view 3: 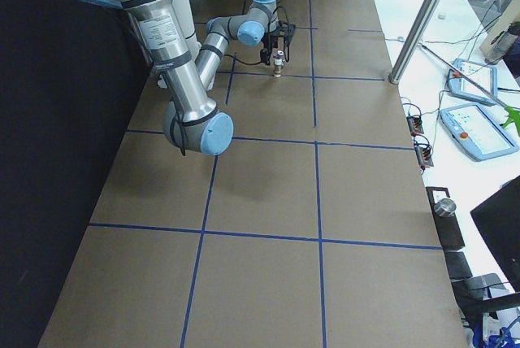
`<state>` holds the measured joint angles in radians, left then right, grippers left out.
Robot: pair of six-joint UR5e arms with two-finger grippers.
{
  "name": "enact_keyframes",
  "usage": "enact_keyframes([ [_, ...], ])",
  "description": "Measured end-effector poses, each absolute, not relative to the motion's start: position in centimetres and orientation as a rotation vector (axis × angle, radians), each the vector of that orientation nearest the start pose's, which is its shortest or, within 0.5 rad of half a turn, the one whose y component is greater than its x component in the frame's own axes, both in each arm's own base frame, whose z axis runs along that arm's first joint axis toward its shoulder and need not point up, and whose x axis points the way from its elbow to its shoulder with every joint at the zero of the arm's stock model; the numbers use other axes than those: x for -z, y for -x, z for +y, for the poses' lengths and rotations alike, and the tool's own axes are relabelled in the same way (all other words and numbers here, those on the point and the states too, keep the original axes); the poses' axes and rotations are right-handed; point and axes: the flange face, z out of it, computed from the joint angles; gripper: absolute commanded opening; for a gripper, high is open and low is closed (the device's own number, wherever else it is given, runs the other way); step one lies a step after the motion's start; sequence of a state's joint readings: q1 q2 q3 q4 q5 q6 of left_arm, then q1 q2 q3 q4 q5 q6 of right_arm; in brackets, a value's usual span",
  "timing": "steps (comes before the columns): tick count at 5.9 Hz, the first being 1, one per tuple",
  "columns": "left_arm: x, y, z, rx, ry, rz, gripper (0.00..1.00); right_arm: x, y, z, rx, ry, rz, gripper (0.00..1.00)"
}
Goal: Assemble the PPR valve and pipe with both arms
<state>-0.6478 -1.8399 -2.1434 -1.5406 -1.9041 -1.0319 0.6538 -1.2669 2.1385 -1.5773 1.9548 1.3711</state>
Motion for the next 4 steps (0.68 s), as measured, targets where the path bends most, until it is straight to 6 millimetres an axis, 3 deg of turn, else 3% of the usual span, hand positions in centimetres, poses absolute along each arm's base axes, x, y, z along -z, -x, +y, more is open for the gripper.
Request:
enact_keyframes([
  [2, -29.4, -30.4, -40.6, -0.161, -0.242, 0.809, 1.0, -34.0, 25.5, -41.6, -0.13, -0.077, -0.827, 1.0],
  [4, -35.4, -21.9, -43.0, -0.275, -0.218, 0.788, 1.0, -41.0, 15.4, -43.3, 0.003, -0.076, -0.823, 1.0],
])
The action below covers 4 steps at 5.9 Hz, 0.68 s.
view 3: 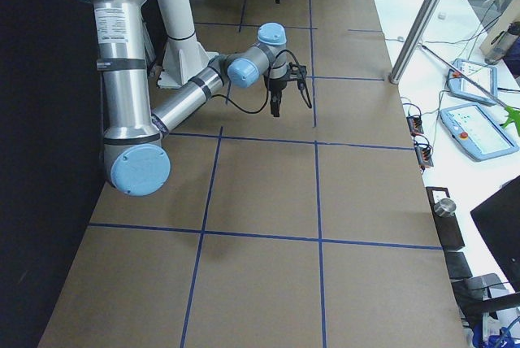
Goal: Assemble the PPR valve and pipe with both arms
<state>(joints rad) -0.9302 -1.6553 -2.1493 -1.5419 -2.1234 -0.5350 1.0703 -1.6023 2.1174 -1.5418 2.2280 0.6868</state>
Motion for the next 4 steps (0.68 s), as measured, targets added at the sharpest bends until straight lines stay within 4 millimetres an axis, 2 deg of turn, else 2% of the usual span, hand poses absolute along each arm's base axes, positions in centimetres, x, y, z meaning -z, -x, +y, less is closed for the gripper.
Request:
enact_keyframes([
  [1, -39.3, -16.5, -44.2, -0.318, -0.216, 0.774, 1.0, -45.3, 10.8, -44.4, 0.05, -0.075, -0.825, 1.0],
  [2, -44.5, -11.0, -45.6, -0.357, -0.2, 0.775, 1.0, -50.7, 6.1, -45.6, 0.098, -0.085, -0.803, 1.0],
  [3, -50.9, -5.8, -46.7, -0.383, -0.178, 0.774, 1.0, -56.2, 1.7, -46.4, 0.14, -0.088, -0.779, 1.0],
  [4, -56.0, -1.4, -47.3, -0.371, -0.16, 0.774, 1.0, -60.6, -0.8, -46.4, 0.175, -0.075, -0.768, 1.0],
])
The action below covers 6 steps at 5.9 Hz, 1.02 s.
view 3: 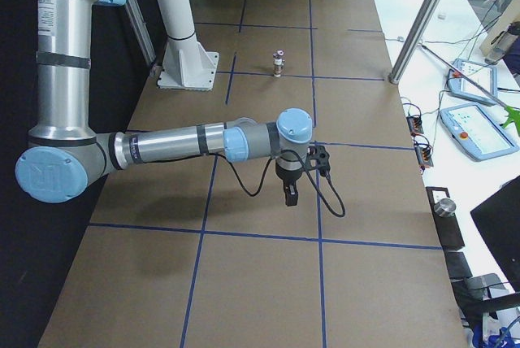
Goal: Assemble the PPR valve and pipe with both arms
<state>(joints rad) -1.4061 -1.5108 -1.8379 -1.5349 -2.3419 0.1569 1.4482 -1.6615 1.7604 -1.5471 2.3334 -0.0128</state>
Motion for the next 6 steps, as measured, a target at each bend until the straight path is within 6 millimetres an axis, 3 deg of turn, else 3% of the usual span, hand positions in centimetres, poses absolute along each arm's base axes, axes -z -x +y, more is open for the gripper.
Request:
enact_keyframes([
  [1, -58.6, 1.5, -47.4, -0.335, -0.143, 0.776, 1.0, -63.6, -2.6, -45.8, 0.202, -0.068, -0.766, 1.0],
  [2, -59.9, 2.7, -47.1, -0.305, -0.113, 0.783, 1.0, -64.9, -3.8, -45.2, 0.223, -0.074, -0.769, 1.0],
  [4, -60.7, 3.0, -46.4, -0.263, -0.046, 0.809, 1.0, -64.6, -4.2, -45.0, 0.239, -0.098, -0.774, 1.0],
  [6, -59.9, 3.1, -46.5, -0.268, -0.058, 0.81, 1.0, -63.3, -4.5, -44.9, 0.241, -0.119, -0.781, 1.0],
])
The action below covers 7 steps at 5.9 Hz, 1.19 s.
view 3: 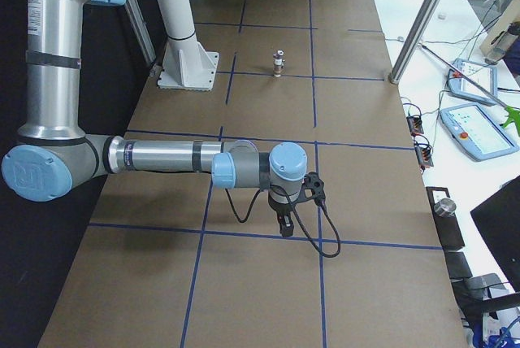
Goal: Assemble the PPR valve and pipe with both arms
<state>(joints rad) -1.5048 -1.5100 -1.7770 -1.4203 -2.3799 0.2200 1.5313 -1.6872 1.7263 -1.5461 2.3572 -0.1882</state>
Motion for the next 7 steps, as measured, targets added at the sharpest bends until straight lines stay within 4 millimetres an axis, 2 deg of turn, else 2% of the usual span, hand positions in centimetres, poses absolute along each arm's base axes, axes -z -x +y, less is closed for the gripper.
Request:
enact_keyframes([
  [3, -58.3, 3.0, -46.6, -0.26, -0.082, 0.808, 1.0, -62.8, -5.0, -44.9, 0.235, -0.12, -0.777, 1.0],
  [6, -59.3, 3.0, -46.6, -0.262, -0.108, 0.804, 1.0, -61.8, -4.9, -45.0, 0.214, -0.071, -0.792, 1.0],
  [7, -60.2, 3.8, -46.4, -0.236, -0.095, 0.803, 1.0, -61.5, -4.9, -45.2, 0.211, -0.069, -0.792, 1.0],
])
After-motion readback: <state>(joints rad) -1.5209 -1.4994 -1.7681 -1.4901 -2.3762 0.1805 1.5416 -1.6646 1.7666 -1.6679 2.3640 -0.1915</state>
